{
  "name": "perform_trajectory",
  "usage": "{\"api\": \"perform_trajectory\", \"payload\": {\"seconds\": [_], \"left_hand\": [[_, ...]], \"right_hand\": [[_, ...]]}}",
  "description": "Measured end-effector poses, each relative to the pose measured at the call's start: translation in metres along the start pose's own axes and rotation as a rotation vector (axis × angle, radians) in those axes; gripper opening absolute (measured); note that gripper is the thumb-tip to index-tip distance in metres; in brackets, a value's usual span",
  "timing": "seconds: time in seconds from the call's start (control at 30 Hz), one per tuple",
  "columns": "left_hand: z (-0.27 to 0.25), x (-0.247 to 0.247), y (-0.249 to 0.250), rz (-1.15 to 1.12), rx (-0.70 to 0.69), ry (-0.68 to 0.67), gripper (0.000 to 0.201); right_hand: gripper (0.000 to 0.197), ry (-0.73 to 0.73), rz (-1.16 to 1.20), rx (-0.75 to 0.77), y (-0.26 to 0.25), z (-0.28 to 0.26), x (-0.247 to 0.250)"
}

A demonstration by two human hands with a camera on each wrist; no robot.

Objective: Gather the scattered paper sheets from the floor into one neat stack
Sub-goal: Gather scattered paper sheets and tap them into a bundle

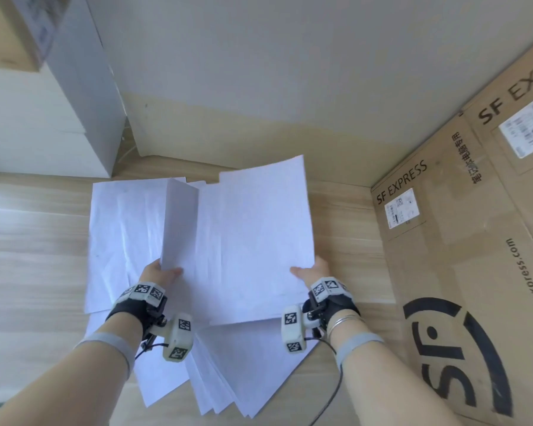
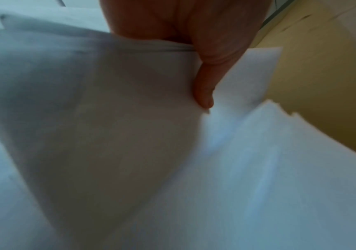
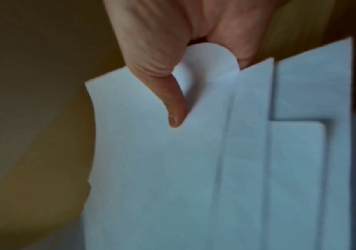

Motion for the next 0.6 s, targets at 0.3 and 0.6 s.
{"api": "perform_trajectory", "payload": {"seconds": [0.3,0.6], "left_hand": [[-0.005,-0.002,-0.003,-0.001,0.083,-0.09,0.066],[-0.004,0.032,-0.008,0.069,0.001,0.021,0.032]], "right_hand": [[0.043,-0.171,-0.217,0.025,-0.002,0.017,-0.085],[0.046,-0.01,-0.333,0.021,-0.012,0.027,-0.071]]}}
Point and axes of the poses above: each hand's wrist, its own z-axis towards the middle knuckle, its own x-axis out of the back of the hand, y = z × x, the point moved 9 cm from there along z, towards the middle knuckle, and after that the axes turned 12 degrees about -y, right-handed, at the moved point
